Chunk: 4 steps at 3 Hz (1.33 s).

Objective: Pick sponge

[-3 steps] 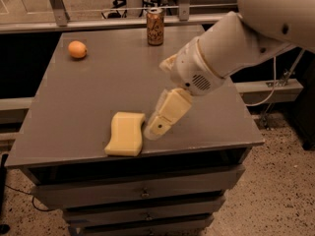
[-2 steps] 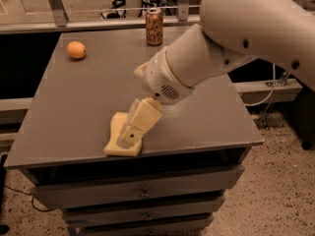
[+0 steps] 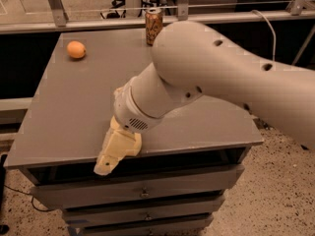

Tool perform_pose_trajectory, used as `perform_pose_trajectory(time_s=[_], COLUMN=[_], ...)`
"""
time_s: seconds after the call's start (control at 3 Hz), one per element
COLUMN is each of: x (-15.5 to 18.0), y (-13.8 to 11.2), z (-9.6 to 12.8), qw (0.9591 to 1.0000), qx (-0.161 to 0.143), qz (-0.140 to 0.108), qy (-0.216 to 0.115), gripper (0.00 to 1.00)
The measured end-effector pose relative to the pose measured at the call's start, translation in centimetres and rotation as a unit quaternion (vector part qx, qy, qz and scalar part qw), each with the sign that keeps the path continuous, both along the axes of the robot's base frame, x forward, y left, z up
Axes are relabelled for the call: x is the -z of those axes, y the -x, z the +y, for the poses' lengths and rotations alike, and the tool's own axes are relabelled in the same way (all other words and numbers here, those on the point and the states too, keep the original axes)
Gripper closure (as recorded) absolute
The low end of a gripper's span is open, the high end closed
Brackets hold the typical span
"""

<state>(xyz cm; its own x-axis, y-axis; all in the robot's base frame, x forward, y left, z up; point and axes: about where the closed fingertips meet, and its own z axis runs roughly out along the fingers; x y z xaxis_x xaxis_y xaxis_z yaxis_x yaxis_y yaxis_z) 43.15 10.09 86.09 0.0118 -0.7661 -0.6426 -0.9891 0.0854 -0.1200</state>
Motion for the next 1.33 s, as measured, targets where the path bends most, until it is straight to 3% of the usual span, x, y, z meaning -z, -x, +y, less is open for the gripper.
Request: perform_pose_trajectory(time_s=[0.67,1.0,1.33], x=[3.5,4.3,4.7], y=[0.9,0.9,0.9], z=[-0.6,-1.1,-1.5], qw=[0.9996,0.9993,0.9992], qx=[0.012,0.016,0.019], qz=[-0.007,-0.009,-0.010], qy=[0.026,0.032,0.034], gripper=[0.00,0.08,0.33])
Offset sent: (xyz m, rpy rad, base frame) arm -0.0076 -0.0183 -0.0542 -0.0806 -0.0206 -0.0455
